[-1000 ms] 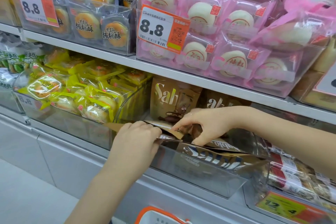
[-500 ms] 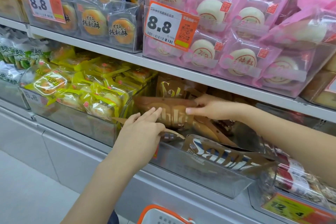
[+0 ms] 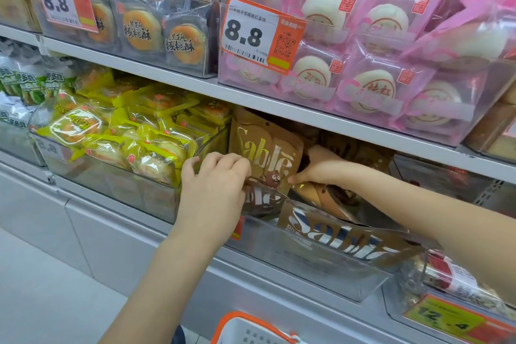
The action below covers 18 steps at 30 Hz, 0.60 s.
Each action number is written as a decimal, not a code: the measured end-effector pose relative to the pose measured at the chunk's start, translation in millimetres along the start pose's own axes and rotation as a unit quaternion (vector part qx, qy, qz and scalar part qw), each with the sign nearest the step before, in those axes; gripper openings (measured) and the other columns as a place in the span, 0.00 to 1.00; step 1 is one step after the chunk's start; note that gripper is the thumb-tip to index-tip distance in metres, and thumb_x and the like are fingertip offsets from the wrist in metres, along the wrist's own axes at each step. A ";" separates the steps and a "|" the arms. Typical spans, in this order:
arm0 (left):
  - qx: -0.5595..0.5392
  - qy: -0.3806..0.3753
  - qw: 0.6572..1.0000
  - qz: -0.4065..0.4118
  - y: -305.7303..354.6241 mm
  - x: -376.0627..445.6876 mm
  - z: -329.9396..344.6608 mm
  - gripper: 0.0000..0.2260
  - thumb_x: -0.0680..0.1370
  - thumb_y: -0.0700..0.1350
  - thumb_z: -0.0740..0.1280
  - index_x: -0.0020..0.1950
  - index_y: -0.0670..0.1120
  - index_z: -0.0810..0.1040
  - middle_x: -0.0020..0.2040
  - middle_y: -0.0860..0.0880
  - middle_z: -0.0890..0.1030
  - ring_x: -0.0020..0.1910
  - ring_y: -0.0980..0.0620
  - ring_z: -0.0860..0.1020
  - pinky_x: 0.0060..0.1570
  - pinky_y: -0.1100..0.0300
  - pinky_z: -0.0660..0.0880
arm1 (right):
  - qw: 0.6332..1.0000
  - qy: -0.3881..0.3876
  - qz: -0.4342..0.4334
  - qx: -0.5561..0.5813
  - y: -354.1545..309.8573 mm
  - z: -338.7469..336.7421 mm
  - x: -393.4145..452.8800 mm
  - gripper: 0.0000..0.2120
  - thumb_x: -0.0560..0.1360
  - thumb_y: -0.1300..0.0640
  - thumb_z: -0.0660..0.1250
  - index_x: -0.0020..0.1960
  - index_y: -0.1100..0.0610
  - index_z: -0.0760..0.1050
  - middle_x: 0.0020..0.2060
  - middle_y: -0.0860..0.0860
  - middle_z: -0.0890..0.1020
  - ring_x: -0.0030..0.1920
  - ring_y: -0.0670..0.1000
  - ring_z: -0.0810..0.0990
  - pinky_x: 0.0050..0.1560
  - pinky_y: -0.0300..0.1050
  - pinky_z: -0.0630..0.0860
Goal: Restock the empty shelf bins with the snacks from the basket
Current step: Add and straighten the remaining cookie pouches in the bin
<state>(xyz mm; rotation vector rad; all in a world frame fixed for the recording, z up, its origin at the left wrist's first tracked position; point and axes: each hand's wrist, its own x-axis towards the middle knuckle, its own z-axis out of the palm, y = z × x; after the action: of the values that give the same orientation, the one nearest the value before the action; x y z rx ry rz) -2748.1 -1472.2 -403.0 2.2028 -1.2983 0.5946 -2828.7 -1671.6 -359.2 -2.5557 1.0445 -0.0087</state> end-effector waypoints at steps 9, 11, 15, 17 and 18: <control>0.022 0.047 0.998 -0.018 -13.5 35.8 16.3 0.08 0.72 0.36 0.69 0.47 0.47 0.78 0.53 0.47 0.79 0.58 0.40 0.71 0.68 0.38 0.57 | 0.989 -0.045 -0.051 -0.128 22.1 -7.4 -50.1 0.03 0.75 0.59 0.67 0.47 0.56 0.78 0.46 0.53 0.81 0.46 0.51 0.80 0.42 0.40 0.75; 0.033 0.064 0.997 -0.019 -10.1 47.4 22.4 0.08 0.73 0.36 0.69 0.49 0.47 0.78 0.56 0.46 0.78 0.62 0.39 0.69 0.69 0.37 0.52 | 0.990 0.009 -0.065 -0.128 21.0 -18.8 -58.9 0.06 0.76 0.60 0.64 0.51 0.57 0.78 0.48 0.52 0.80 0.46 0.51 0.79 0.42 0.39 0.74; 0.043 0.091 0.995 -0.026 -9.4 63.7 29.9 0.12 0.68 0.30 0.69 0.49 0.41 0.80 0.56 0.34 0.75 0.61 0.31 0.68 0.64 0.33 0.58 | 0.979 0.057 -0.060 -0.184 14.4 -44.0 -68.9 0.16 0.77 0.58 0.65 0.64 0.58 0.72 0.55 0.51 0.76 0.56 0.52 0.75 0.48 0.38 0.68; 0.040 0.096 0.994 -0.032 -13.5 67.2 34.7 0.12 0.67 0.29 0.67 0.48 0.39 0.81 0.53 0.31 0.75 0.58 0.27 0.69 0.61 0.31 0.62 | 0.977 0.021 -0.074 -0.198 12.3 -52.9 -70.8 0.06 0.77 0.57 0.66 0.53 0.54 0.76 0.47 0.47 0.74 0.47 0.50 0.75 0.42 0.39 0.69; 0.035 0.097 0.994 -0.035 -15.9 68.4 37.7 0.12 0.67 0.28 0.68 0.48 0.39 0.81 0.52 0.31 0.75 0.56 0.27 0.70 0.59 0.31 0.64 | 0.976 -0.001 -0.083 -0.203 9.4 -55.5 -73.1 0.01 0.77 0.57 0.66 0.46 0.53 0.75 0.43 0.46 0.74 0.42 0.48 0.75 0.38 0.40 0.70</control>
<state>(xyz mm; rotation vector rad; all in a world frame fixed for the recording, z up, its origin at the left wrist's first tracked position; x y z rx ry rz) -2699.2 -1534.5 -394.3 2.1750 -1.1112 0.8163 -2896.2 -1647.2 -301.1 -3.0039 0.9027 0.1802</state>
